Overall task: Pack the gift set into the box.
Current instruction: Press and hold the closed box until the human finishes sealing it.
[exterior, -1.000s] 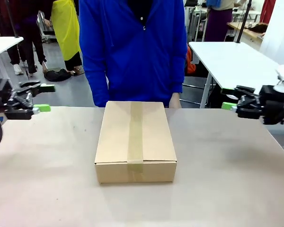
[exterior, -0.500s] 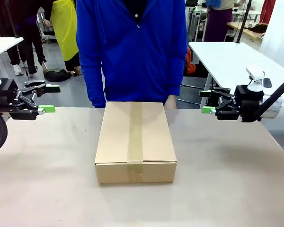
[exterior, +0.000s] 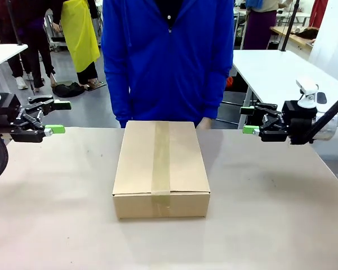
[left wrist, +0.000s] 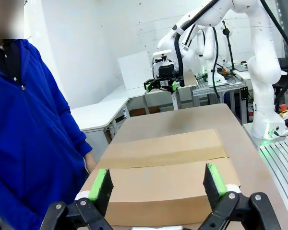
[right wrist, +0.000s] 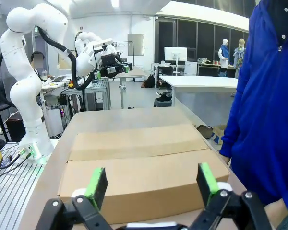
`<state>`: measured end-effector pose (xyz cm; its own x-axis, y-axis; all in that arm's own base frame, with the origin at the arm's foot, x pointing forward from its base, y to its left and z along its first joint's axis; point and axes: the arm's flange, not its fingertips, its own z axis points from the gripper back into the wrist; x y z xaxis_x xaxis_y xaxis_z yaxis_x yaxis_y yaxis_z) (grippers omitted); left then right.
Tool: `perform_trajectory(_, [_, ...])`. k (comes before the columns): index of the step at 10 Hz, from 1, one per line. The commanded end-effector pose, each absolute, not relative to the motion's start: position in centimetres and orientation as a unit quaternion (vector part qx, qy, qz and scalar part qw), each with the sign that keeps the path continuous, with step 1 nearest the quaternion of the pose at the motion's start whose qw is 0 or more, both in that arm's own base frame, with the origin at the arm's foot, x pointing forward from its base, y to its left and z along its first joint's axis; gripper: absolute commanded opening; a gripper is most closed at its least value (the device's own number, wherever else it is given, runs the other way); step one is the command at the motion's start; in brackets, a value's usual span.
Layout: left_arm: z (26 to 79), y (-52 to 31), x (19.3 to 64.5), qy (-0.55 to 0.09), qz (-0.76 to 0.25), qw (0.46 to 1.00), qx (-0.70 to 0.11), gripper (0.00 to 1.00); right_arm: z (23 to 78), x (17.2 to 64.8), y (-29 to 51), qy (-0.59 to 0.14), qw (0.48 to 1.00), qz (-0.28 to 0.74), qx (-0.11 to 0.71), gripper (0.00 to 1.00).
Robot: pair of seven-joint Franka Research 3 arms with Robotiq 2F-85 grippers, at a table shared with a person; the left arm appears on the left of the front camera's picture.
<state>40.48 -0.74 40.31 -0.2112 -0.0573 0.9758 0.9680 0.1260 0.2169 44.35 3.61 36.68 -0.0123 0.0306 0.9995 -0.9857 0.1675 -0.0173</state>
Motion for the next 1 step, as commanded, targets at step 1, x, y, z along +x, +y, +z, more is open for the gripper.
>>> perform_trajectory(1, [40.61,-0.54,40.39,-0.576,-0.525,0.482,-0.402,1.0,36.95,44.55,3.52,-0.529,0.549,0.469,0.447,1.0])
